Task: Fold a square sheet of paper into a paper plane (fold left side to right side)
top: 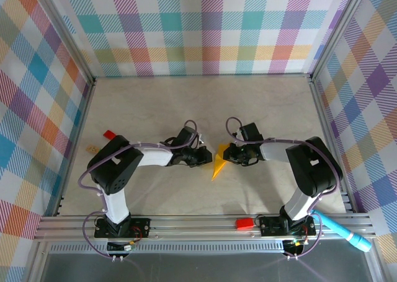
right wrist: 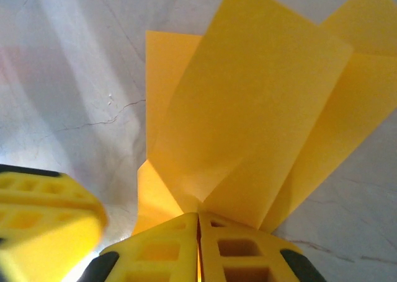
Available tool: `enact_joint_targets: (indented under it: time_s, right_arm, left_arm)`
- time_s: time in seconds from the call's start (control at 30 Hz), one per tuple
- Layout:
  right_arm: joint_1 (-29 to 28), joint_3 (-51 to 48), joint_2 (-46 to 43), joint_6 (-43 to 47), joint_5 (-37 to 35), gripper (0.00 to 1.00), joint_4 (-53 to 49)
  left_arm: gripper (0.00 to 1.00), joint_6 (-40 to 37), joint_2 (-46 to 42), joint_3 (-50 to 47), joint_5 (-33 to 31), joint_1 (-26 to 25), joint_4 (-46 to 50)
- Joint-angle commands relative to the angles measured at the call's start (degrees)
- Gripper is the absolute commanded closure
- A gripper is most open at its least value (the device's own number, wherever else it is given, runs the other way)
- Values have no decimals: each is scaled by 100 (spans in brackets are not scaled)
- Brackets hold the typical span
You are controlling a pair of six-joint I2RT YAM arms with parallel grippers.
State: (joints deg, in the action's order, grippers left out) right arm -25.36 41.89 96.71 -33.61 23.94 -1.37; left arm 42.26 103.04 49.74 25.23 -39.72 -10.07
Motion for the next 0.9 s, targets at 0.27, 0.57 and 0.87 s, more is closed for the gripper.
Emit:
enact_joint_targets:
  time_s: [0.27, 0.57, 0.87]
  right_arm:
    - [-118, 152, 376, 669, -212, 90, -619]
    - [-127, 7, 349, 478, -206, 90, -476]
    - [-135, 64, 374, 515, -224, 90, -582]
  left_arm:
    - [96, -342, -1043, 92, 408, 59, 751]
    - [100, -88, -456, 351, 977, -484, 544]
    - [100, -27, 119, 544, 887, -591, 455]
